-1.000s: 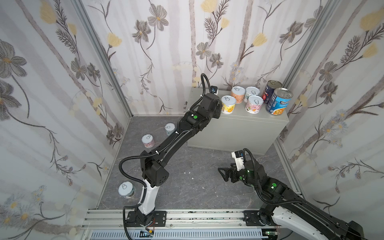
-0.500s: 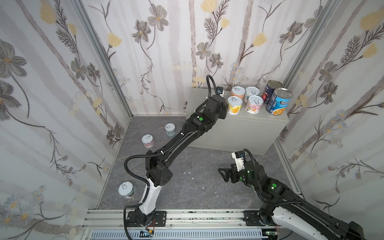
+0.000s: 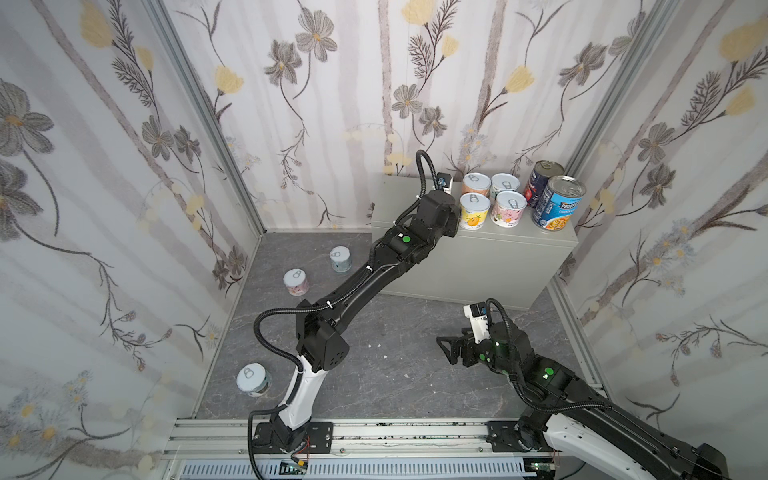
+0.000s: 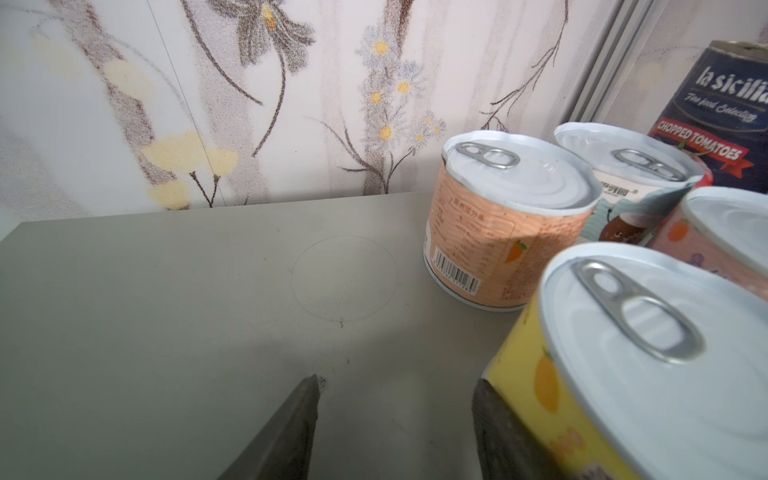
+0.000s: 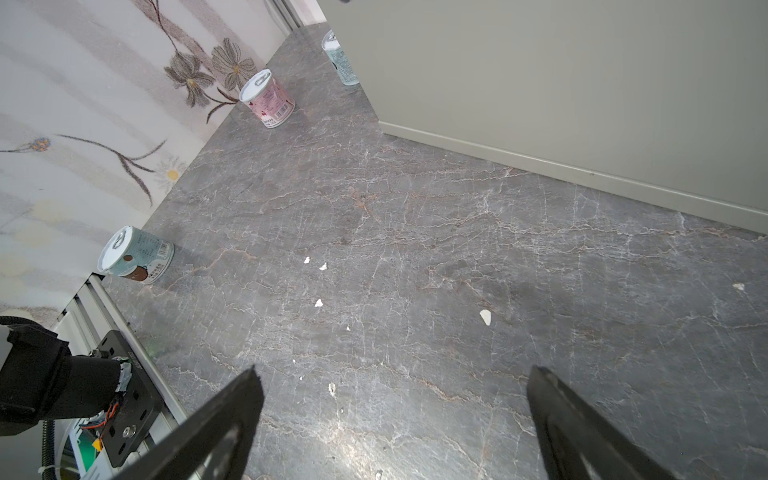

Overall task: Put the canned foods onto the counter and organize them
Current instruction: 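Nudge the yellow can beside the peach can with the left gripper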

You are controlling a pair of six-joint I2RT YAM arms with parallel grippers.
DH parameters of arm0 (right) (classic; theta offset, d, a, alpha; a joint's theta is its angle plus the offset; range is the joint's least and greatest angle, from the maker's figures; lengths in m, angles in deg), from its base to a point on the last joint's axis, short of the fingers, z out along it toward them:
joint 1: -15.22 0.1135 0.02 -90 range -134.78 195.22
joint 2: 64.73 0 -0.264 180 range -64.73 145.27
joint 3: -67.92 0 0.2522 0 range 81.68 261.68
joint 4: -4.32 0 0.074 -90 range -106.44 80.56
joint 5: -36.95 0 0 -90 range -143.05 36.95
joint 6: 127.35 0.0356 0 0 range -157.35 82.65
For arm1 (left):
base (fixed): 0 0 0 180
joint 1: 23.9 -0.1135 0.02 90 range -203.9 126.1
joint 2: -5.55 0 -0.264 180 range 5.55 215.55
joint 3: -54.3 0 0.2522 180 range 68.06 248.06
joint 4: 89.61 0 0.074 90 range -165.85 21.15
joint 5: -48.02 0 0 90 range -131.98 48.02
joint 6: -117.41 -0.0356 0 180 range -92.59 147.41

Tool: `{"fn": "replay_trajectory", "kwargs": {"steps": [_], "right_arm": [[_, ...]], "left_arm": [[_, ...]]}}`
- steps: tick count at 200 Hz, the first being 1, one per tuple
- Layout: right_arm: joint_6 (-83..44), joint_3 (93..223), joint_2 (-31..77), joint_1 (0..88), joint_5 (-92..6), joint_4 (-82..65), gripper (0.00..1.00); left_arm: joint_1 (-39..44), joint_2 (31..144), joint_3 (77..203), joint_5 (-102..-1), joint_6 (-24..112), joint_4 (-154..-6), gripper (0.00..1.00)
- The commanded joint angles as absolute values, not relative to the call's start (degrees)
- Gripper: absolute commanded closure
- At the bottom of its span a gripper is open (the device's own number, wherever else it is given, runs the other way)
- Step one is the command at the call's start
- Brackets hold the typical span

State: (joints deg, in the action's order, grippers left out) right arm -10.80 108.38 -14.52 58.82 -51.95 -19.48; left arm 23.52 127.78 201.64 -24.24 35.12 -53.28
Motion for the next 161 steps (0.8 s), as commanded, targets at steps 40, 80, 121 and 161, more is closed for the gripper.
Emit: {"fn": "replay_trajectory", "kwargs": {"steps": [40, 80, 121, 161], "right_arm": [[-10.63, 109.06, -14.46, 58.82, -52.87, -18.71, 0.0], [-10.64, 109.32, -14.49, 58.82, -53.13, -18.87, 0.0], [-9.67, 109.68, -15.05, 58.73, -54.42, -20.14, 0.0], [-7.99, 110.57, -17.02, 58.4, -57.52, -23.57, 0.0]], "left_arm": [[23.72, 129.51, 202.09, -26.0, 38.02, -49.17, 0.39], [23.82, 129.87, 202.71, -26.51, 38.24, -49.19, 0.39], [23.82, 128.68, 202.53, -25.35, 37.56, -49.17, 0.35], [23.69, 124.68, 202.53, -23.97, 35.81, -49.15, 0.31]]}}
